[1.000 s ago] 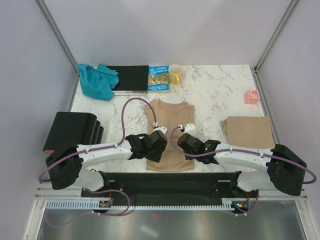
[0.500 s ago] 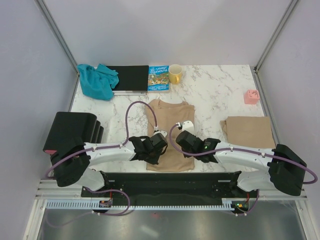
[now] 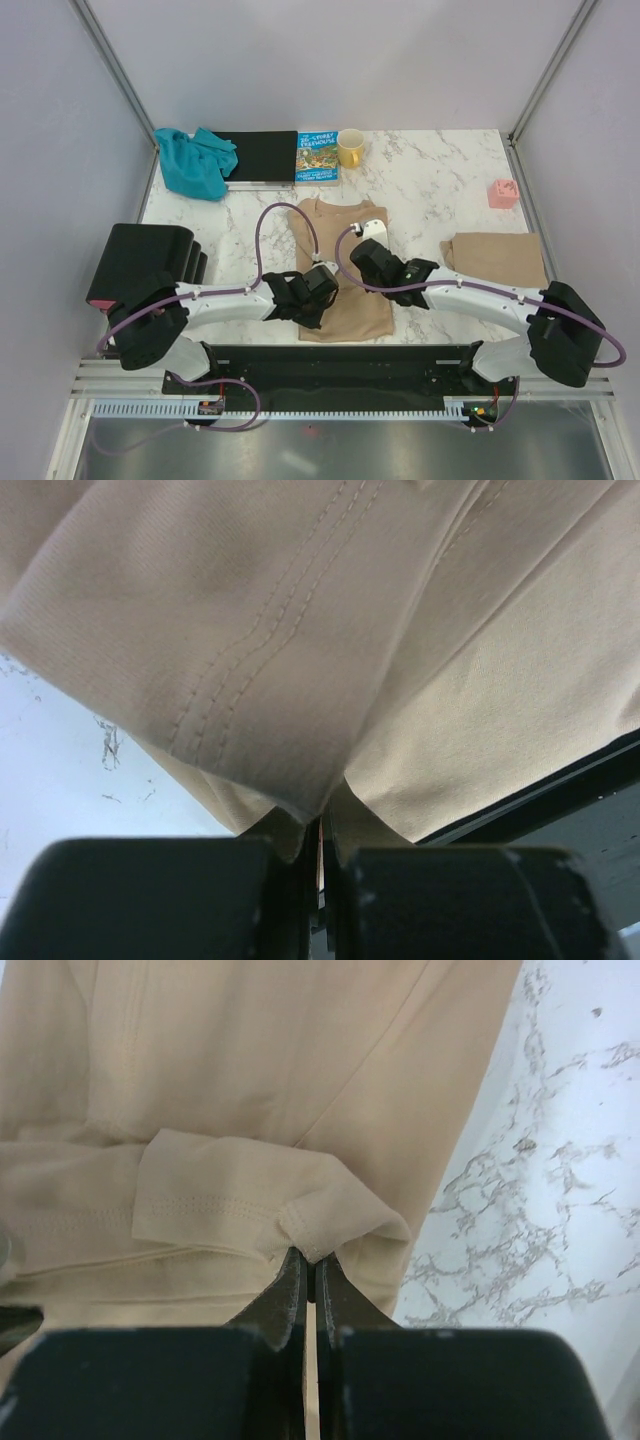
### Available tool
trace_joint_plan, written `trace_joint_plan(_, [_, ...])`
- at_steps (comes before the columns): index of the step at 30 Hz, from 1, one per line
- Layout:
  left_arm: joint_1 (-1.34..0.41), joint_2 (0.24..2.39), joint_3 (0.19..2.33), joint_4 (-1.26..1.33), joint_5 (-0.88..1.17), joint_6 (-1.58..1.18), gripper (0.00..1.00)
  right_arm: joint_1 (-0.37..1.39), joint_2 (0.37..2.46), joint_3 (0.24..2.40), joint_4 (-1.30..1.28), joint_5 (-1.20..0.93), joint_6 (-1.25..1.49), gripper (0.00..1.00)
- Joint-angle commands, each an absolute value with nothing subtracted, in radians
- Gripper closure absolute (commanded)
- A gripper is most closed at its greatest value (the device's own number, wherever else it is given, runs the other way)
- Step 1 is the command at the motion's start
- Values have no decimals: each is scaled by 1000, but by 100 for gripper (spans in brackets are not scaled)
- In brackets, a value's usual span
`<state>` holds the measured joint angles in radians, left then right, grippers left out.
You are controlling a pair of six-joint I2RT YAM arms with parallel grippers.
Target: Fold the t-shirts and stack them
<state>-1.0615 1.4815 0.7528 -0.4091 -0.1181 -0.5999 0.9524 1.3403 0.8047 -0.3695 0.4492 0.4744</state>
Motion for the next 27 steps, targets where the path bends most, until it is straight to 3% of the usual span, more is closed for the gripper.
trace_joint_plan(1, [-1060, 1543, 735, -399, -110, -565, 98, 901, 1380, 867, -301, 485, 443, 100])
trace_joint_plan(13, [-1060, 1595, 736, -399, -101, -558, 98, 804, 1531, 992, -216, 451, 434, 98])
trace_joint_plan(14, [-1060, 1598, 736, -399, -100, -558, 98, 796, 1545, 1005, -212, 449, 436, 93])
trace_joint_plan(18, [-1063, 1608, 732, -397, -100, -561, 98, 784, 1617, 1057, -192, 446, 442, 90])
trace_joint_plan(19, [-1062, 1608, 730, -397, -100, -563, 98, 782, 1626, 1075, -189, 452, 443, 86])
trace_joint_plan(20, [-1062, 1609, 729, -399, -98, -563, 98, 776, 1635, 1084, -187, 456, 446, 76])
trace_joint_plan(25, [-1062, 1605, 723, -399, -98, -566, 98, 753, 1674, 1126, -187, 503, 459, 62])
trace_joint_plan(27, [-1063, 1601, 727, -399, -89, -568, 98, 742, 1672, 1135, -187, 514, 446, 62])
